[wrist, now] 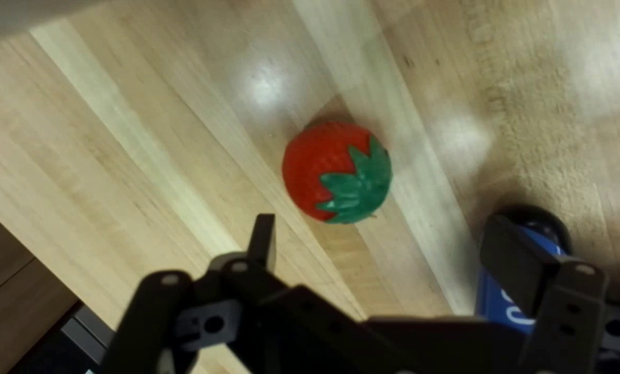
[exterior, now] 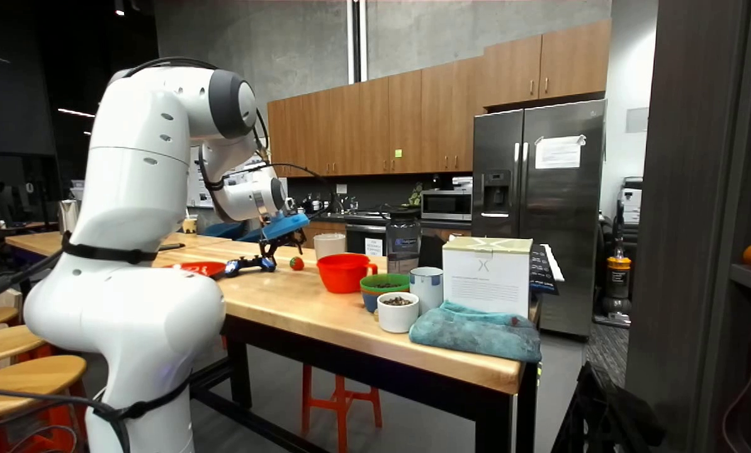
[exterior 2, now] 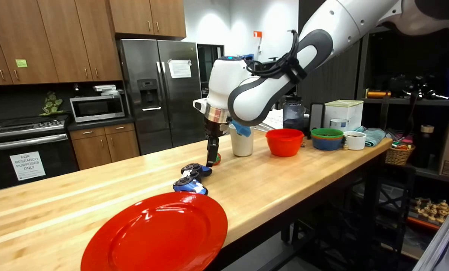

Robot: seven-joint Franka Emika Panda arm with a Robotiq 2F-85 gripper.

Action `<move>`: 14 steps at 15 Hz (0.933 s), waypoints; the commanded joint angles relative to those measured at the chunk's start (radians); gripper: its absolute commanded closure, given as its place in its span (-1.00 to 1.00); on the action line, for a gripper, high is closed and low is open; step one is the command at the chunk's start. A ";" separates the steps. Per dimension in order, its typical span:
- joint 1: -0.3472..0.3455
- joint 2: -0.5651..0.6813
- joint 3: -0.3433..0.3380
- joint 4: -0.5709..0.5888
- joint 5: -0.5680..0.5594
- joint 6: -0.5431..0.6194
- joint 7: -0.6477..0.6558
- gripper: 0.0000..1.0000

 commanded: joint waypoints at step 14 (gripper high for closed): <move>-0.021 -0.006 0.008 -0.014 0.038 -0.093 -0.088 -0.50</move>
